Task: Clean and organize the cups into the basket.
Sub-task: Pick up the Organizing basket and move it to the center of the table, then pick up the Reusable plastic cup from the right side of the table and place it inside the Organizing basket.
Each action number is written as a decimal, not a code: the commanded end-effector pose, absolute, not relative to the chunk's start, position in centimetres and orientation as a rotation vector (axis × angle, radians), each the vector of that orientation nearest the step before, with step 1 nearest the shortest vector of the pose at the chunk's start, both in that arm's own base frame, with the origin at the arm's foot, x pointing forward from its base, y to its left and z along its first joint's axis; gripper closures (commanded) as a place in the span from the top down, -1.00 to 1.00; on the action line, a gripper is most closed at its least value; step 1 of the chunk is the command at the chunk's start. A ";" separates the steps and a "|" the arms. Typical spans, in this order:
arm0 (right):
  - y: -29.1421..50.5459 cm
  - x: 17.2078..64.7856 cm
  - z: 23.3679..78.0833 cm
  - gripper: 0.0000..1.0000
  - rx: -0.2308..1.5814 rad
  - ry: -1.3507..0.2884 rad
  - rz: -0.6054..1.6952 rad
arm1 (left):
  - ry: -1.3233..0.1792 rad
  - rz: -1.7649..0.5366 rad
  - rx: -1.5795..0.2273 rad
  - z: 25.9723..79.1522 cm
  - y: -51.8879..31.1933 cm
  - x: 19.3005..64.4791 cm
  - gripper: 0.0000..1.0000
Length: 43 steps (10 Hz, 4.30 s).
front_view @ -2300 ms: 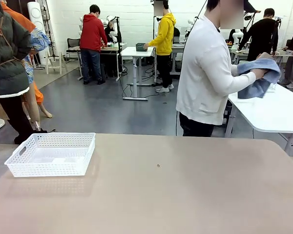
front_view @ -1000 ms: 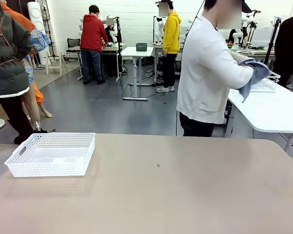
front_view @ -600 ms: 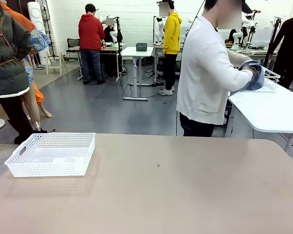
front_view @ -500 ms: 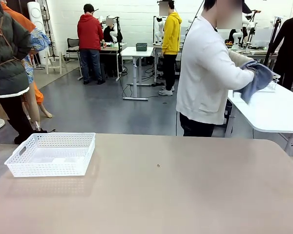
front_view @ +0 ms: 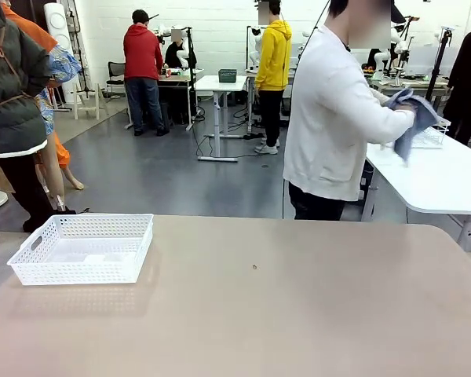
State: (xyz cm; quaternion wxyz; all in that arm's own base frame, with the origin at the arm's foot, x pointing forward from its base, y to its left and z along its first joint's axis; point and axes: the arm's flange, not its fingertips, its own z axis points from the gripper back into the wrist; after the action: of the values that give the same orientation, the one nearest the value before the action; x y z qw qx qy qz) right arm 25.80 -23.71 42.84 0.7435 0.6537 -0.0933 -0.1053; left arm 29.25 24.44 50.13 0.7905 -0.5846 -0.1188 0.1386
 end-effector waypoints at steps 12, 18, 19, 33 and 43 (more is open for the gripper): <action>-23.7 25.8 42.9 1.00 1.443 -0.209 -0.225 | -0.257 0.294 -1.267 50.2 24.6 29.0 1.00; -23.7 25.8 42.9 1.00 1.443 -0.209 -0.225 | -0.257 0.294 -1.267 50.2 24.6 29.0 1.00; -23.7 25.8 42.9 1.00 1.443 -0.209 -0.225 | -0.257 0.294 -1.267 50.2 24.6 29.0 1.00; -19.6 32.9 42.9 1.00 0.884 -0.771 0.328 | -0.253 0.265 -0.427 58.6 16.9 38.4 1.00; -15.6 34.1 40.8 1.00 0.896 -0.700 0.465 | -0.136 0.118 0.031 51.2 6.9 48.0 1.00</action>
State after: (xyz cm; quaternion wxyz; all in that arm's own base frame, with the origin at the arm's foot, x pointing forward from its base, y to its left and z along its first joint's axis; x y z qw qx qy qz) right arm 33.99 -15.67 40.64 0.8181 0.4195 -0.3255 0.2209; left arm 48.08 5.61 50.63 0.9915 0.0116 -0.0759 0.1050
